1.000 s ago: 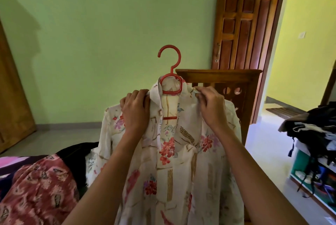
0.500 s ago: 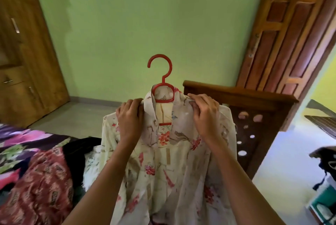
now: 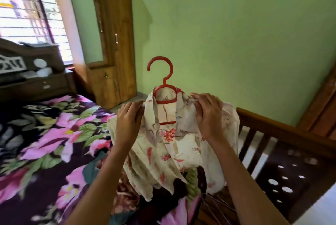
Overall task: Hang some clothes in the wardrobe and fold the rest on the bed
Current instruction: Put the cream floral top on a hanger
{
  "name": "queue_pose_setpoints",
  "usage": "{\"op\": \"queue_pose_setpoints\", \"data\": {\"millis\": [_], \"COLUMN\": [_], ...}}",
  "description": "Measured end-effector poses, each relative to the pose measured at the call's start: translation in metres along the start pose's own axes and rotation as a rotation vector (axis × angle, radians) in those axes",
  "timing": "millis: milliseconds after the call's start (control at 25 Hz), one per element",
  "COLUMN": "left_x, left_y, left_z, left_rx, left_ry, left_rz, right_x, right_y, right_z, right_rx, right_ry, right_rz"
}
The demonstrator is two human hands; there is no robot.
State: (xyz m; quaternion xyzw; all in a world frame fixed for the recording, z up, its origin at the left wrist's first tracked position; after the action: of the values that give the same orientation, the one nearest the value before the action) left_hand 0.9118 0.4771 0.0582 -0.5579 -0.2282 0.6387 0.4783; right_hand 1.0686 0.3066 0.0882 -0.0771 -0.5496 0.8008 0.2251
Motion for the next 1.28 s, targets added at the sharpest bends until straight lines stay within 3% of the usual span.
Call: {"op": "queue_pose_setpoints", "data": {"millis": [240,520,880,1080,1280], "left_x": [-0.044,-0.123,-0.218,-0.225,-0.175], "left_y": [0.064,0.164,0.274,0.318,0.328], "left_z": [0.16,0.336,0.48,0.531,0.587], "left_rx": [-0.12,-0.255,-0.498,-0.566,-0.58], "left_ry": [-0.185,-0.415,-0.703,-0.79,-0.821], "left_rz": [0.013,0.073,0.141,0.219,0.262], "right_x": [0.122,0.267,0.405,0.465,0.538], "right_y": [0.029,0.081,0.139,0.168,0.181], "right_z": [0.058,0.132,0.188,0.187,0.148], "right_rx": [-0.055,0.059,0.221,0.304,0.353], "right_ry": [-0.178,-0.411,-0.725,-0.817,-0.87], "right_rz": [0.065,0.089,0.226,0.251,0.267]}}
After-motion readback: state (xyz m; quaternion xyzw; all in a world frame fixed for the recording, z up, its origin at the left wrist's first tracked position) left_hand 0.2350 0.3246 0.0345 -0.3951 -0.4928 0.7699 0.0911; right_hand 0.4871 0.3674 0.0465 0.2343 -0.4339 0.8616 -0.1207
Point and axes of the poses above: each hand's wrist, its own y-axis away from the middle knuckle, its own z-axis out of the back of the hand, x = y × z, the point moved 10 cm from there along -y, towards the middle knuckle, and after that the axes turned 13 degrees about y, right-handed, at the moved point
